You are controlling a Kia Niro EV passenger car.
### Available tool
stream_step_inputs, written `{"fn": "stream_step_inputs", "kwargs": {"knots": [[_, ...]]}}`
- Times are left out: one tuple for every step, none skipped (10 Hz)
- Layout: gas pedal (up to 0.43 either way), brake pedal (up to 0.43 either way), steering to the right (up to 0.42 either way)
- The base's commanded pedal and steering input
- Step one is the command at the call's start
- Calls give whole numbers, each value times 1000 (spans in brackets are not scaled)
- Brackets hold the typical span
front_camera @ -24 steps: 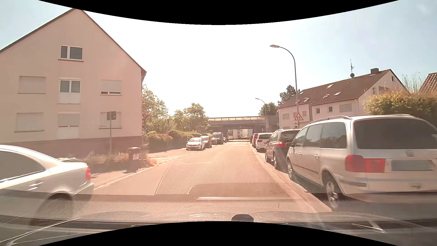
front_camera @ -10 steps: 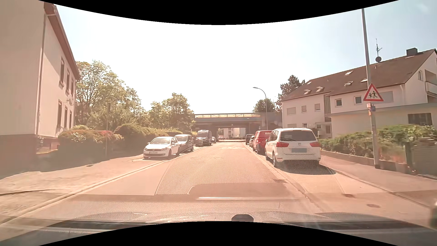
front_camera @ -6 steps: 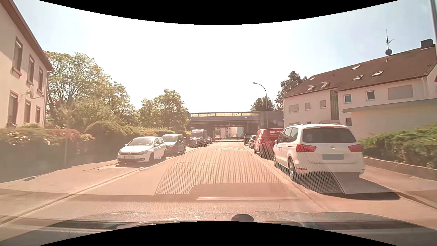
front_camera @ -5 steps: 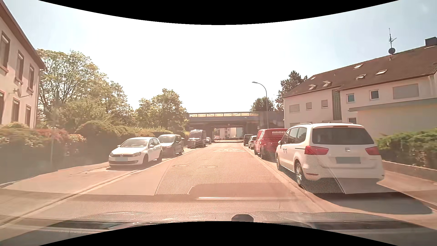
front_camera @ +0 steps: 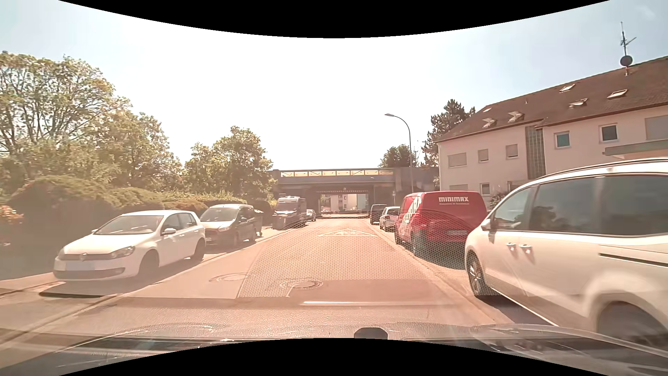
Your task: Follow the waypoints while adhering to traffic rules and regulations
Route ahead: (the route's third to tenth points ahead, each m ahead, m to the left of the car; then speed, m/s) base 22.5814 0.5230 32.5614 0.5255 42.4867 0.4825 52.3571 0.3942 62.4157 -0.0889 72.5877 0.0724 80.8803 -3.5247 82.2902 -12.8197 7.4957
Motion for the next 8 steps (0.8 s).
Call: {"fn": "stream_step_inputs", "kwargs": {"knots": [[87,0,15],[87,0,15],[87,0,15],[87,0,15],[87,0,12],[87,0,10],[87,0,9],[87,0,9]]}}
